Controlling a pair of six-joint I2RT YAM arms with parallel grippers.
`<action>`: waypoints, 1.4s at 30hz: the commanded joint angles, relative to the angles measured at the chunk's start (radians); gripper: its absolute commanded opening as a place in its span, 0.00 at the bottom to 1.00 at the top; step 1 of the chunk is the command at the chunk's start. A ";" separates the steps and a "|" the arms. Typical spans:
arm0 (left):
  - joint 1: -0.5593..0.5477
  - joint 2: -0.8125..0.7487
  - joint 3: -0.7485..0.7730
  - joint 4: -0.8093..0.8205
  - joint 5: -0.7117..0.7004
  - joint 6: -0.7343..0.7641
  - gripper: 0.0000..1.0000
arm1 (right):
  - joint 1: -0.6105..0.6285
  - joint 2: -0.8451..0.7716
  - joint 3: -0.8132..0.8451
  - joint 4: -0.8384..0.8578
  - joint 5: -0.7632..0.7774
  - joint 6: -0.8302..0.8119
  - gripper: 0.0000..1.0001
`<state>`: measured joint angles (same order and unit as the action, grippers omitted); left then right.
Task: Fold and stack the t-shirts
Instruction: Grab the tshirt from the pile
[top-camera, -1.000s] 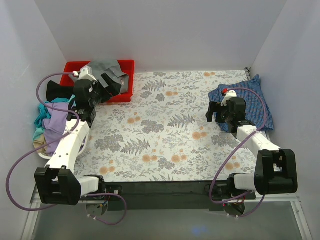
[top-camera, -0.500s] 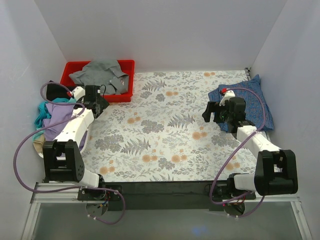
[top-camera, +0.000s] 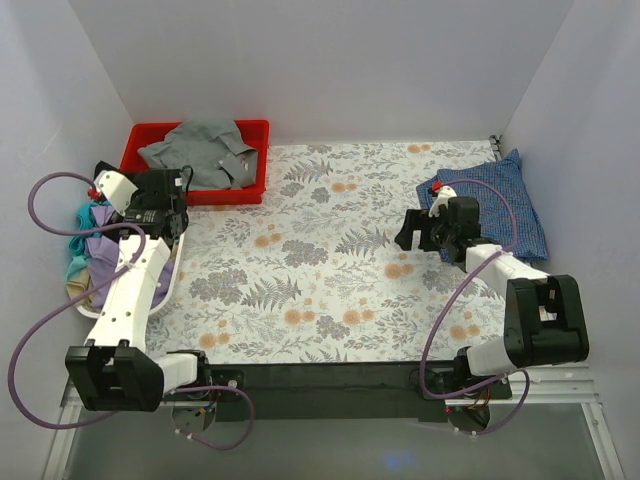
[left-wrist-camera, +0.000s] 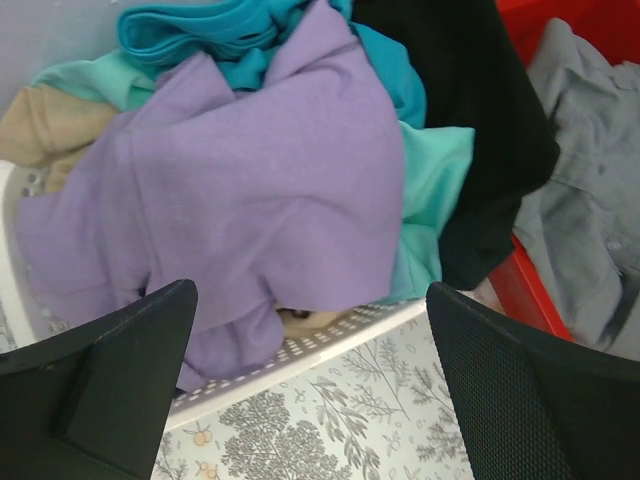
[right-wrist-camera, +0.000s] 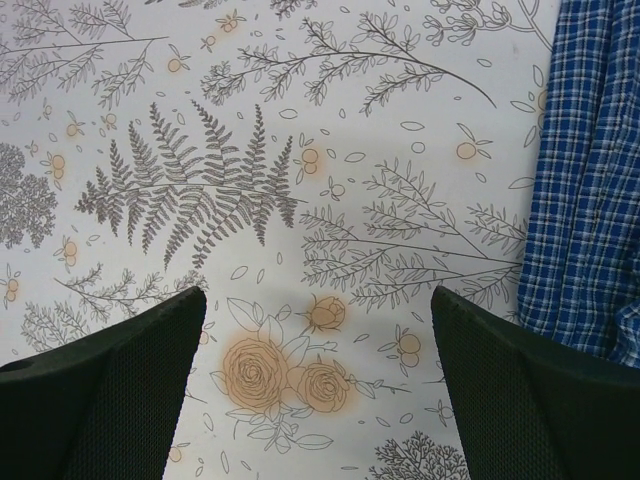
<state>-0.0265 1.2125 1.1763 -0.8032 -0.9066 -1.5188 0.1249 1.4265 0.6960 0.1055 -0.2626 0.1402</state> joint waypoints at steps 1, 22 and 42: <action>0.060 -0.019 -0.038 -0.045 -0.088 -0.038 0.98 | 0.016 -0.024 0.040 0.025 -0.023 0.010 0.98; 0.333 0.071 -0.230 0.085 0.167 -0.066 0.00 | 0.033 -0.040 0.028 0.007 0.002 -0.002 0.98; 0.022 -0.029 0.410 0.462 1.689 0.118 0.00 | 0.042 -0.021 0.020 0.008 0.057 -0.001 0.98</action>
<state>0.2241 1.1072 1.4776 -0.5430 0.4213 -1.3643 0.1642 1.4162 0.6979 0.1055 -0.2390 0.1505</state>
